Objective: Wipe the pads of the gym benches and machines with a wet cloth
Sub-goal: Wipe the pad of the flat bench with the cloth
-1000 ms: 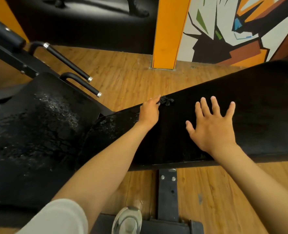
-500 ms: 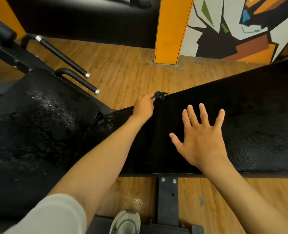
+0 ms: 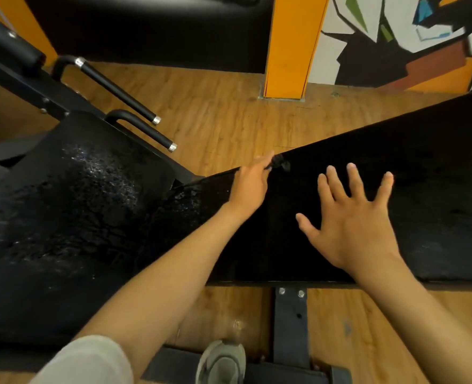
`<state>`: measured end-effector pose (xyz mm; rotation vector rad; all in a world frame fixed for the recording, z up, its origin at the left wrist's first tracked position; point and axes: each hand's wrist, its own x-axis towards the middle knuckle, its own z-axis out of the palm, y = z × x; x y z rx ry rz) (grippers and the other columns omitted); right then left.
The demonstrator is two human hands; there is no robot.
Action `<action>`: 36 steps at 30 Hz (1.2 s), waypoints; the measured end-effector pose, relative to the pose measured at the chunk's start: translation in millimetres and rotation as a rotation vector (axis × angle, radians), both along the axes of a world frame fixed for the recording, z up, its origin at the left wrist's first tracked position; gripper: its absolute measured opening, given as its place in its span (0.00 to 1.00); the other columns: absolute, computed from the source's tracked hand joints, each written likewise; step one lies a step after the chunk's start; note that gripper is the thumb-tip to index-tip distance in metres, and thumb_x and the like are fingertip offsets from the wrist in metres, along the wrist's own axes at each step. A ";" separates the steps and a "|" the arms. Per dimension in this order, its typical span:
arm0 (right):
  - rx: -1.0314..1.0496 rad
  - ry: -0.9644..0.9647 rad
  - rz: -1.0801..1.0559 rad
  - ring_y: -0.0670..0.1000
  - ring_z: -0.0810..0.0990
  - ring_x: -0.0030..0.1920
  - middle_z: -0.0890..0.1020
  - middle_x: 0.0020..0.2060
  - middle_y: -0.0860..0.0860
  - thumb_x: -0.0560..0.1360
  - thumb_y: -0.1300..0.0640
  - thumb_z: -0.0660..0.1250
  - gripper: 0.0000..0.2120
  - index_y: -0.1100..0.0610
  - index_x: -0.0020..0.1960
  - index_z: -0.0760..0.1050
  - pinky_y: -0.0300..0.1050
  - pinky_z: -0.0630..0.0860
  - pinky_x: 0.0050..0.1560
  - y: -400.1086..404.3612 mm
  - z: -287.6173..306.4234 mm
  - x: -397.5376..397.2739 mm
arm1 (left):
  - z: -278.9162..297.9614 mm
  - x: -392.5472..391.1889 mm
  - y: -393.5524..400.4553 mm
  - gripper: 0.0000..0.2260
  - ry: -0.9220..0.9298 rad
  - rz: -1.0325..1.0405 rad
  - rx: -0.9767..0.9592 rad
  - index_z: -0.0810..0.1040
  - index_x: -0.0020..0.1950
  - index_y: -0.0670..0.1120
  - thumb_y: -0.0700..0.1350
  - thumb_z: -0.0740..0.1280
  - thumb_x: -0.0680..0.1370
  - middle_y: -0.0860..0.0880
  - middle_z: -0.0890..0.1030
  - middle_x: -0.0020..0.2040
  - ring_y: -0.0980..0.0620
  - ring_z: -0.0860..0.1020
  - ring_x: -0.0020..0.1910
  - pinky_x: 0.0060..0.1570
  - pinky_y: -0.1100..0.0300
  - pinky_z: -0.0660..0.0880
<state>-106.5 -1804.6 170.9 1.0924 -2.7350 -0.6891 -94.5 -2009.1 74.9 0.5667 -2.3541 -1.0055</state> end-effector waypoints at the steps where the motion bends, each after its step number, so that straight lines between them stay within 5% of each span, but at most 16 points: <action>1: -0.004 -0.003 0.001 0.62 0.44 0.82 0.49 0.83 0.55 0.75 0.33 0.30 0.44 0.57 0.83 0.47 0.76 0.46 0.74 0.2 -0.2 -0.1 | 2.2 -11.5 -7.5 0.19 -0.021 0.027 0.024 0.74 0.76 0.45 0.37 0.63 0.84 0.39 0.81 0.65 0.44 0.79 0.65 0.61 0.65 0.72; 3: -0.011 -0.006 0.014 0.62 0.44 0.82 0.48 0.83 0.55 0.75 0.33 0.29 0.44 0.57 0.83 0.46 0.76 0.46 0.74 0.9 -1.1 -1.0 | 3.9 -16.2 -5.9 0.19 -0.031 0.055 0.021 0.74 0.75 0.45 0.37 0.62 0.84 0.39 0.82 0.64 0.43 0.80 0.63 0.58 0.64 0.72; 7: -0.015 0.000 0.017 0.62 0.43 0.82 0.48 0.83 0.55 0.75 0.33 0.29 0.44 0.57 0.83 0.45 0.76 0.45 0.74 1.7 -2.9 -2.0 | -3.4 40.4 37.1 0.21 0.080 -0.027 -0.029 0.74 0.76 0.47 0.35 0.64 0.83 0.46 0.77 0.72 0.50 0.72 0.74 0.72 0.53 0.71; 11: -0.014 0.012 0.016 0.62 0.44 0.82 0.49 0.83 0.55 0.75 0.32 0.29 0.45 0.57 0.83 0.46 0.76 0.45 0.74 0.9 -3.6 -2.0 | -11.6 95.2 67.0 0.23 0.112 -0.080 -0.034 0.71 0.77 0.49 0.34 0.64 0.83 0.52 0.74 0.74 0.58 0.66 0.77 0.75 0.60 0.65; 18: -0.016 0.017 0.012 0.61 0.44 0.82 0.49 0.83 0.55 0.75 0.32 0.28 0.45 0.56 0.83 0.46 0.76 0.45 0.74 1.4 -3.9 -2.0 | 8.7 2.2 13.9 0.20 -0.004 0.003 0.048 0.73 0.77 0.47 0.37 0.62 0.85 0.43 0.78 0.71 0.50 0.68 0.77 0.74 0.51 0.68; 29: -0.013 0.016 0.023 0.61 0.45 0.82 0.49 0.83 0.55 0.73 0.34 0.25 0.46 0.56 0.83 0.46 0.75 0.47 0.75 4.2 -3.4 -2.0 | -2.2 109.1 95.6 0.23 0.096 -0.089 -0.013 0.70 0.78 0.49 0.35 0.64 0.83 0.52 0.73 0.75 0.57 0.63 0.78 0.73 0.72 0.58; 33: -0.027 0.026 0.017 0.61 0.46 0.82 0.50 0.83 0.55 0.80 0.37 0.31 0.38 0.56 0.83 0.47 0.75 0.48 0.74 5.0 -3.5 -1.5 | 12.7 30.7 51.5 0.21 0.019 -0.056 0.016 0.72 0.77 0.46 0.35 0.62 0.84 0.45 0.76 0.72 0.48 0.68 0.77 0.75 0.52 0.68; 36: -0.022 0.004 0.017 0.61 0.47 0.82 0.52 0.83 0.55 0.80 0.34 0.34 0.39 0.56 0.83 0.49 0.75 0.47 0.75 4.4 -0.5 -0.6 | 21.2 -1.3 35.4 0.19 0.000 -0.003 0.063 0.74 0.76 0.45 0.35 0.62 0.84 0.42 0.80 0.67 0.47 0.71 0.75 0.71 0.49 0.72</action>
